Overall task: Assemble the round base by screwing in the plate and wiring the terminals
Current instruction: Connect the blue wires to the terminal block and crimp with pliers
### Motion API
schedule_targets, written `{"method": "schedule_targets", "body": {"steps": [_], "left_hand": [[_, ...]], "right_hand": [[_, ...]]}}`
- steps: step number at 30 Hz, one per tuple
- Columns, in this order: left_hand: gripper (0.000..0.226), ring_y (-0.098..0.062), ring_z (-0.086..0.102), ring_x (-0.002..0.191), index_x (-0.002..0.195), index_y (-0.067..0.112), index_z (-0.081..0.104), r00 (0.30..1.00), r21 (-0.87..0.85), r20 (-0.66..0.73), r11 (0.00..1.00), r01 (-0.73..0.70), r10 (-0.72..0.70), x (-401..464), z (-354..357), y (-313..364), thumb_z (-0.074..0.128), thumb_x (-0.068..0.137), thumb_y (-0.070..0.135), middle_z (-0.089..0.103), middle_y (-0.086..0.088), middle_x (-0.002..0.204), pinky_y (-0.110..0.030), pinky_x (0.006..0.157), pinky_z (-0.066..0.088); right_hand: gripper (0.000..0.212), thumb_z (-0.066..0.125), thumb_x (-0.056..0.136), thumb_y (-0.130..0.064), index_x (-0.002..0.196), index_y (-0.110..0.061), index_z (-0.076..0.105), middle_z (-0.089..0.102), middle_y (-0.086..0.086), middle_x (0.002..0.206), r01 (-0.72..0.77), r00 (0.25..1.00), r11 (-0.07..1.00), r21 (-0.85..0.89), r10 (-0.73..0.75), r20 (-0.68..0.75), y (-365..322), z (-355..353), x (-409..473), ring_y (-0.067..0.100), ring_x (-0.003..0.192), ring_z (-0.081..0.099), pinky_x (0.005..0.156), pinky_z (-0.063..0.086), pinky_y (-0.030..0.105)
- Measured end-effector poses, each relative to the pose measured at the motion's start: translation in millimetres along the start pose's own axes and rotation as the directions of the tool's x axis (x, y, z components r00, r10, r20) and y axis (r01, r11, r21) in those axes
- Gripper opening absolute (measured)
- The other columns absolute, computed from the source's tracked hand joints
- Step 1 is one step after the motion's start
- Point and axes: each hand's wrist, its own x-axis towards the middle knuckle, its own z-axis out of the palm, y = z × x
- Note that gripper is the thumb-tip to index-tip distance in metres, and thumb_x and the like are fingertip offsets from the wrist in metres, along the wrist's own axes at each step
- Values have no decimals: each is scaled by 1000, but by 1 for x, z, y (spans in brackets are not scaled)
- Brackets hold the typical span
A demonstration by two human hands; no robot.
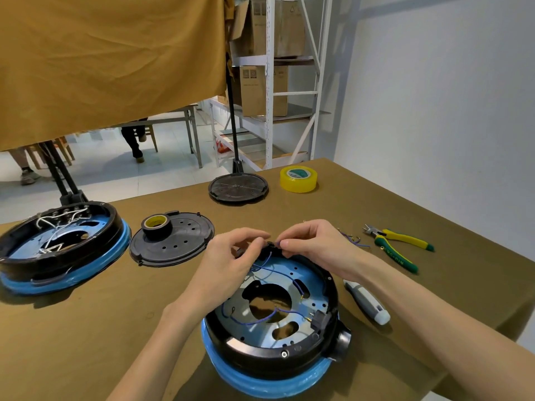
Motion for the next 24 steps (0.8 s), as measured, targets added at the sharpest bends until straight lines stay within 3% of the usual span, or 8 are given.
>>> {"method": "schedule_targets", "body": {"steps": [2, 8, 13, 15, 17, 19, 20, 24], "left_hand": [[24, -6, 72, 93, 109, 29, 79, 997, -101, 66, 994, -33, 39, -2, 2, 7, 65, 100, 13, 77, 18, 98, -13, 78, 53], [25, -16, 74, 98, 105, 15, 82, 996, -216, 65, 976, -39, 54, -3, 0, 6, 68, 94, -3, 79, 7, 99, -26, 87, 58], [30, -14, 74, 99, 108, 21, 81, 993, -225, 115, 974, 2, 25, -3, -2, 3, 65, 96, -1, 79, 9, 102, -26, 89, 58], [28, -5, 70, 106, 114, 27, 78, 995, -118, 95, 993, -12, 23, -2, 0, 0, 65, 98, 8, 76, 16, 108, -20, 93, 54], [27, -1, 57, 115, 120, 32, 74, 999, 194, 43, 980, -40, 32, -2, 3, -10, 66, 98, 19, 68, 23, 118, -20, 99, 44], [33, -11, 48, 123, 131, 33, 66, 999, 468, 22, 883, 23, -37, -1, 2, -20, 64, 99, 27, 59, 16, 129, -30, 102, 36], [37, -15, 46, 126, 136, 33, 61, 995, 519, 21, 852, 72, -97, -1, 1, -25, 62, 100, 30, 56, 12, 133, -34, 104, 34], [38, -8, 55, 118, 140, 24, 59, 973, 305, 69, 934, 189, -220, -2, 0, -38, 60, 103, 26, 62, 7, 132, -23, 98, 39]], "right_hand": [[12, 74, 89, -1, 95, -9, 80, 75, 19, 95, 16, 1000, 1000, -10, -16, 6, 0, 1, -1, 24, 87, 69, 86, 57, 34], [25, 76, 86, 2, 110, -1, 70, 77, 19, 105, 36, 999, 999, -9, -36, -11, 5, 5, -2, 21, 90, 74, 78, 58, 24], [18, 83, 82, -2, 93, -12, 74, 78, 10, 91, 122, 987, 992, -32, -124, -100, 10, 3, -2, 18, 81, 74, 74, 59, 25], [16, 85, 81, -5, 88, -14, 75, 78, 5, 84, 205, 951, 964, -169, -237, -198, 13, -6, 2, 17, 76, 73, 74, 60, 26], [11, 84, 83, -9, 85, -15, 75, 76, 2, 79, 212, 894, 911, -355, -327, -307, 21, -20, 9, 16, 71, 73, 71, 62, 29], [10, 81, 86, -14, 85, -20, 74, 74, -4, 77, 98, 831, 835, -541, -367, -417, 32, -36, 17, 10, 70, 69, 69, 61, 31], [9, 79, 87, -15, 85, -22, 74, 73, -8, 79, 23, 810, 772, -635, -387, -441, 39, -44, 21, 8, 72, 67, 70, 59, 32], [5, 72, 93, -26, 97, -23, 73, 72, -6, 95, -194, 907, 529, -826, -224, -357, 63, -70, 34, 12, 86, 64, 80, 59, 41]]}}
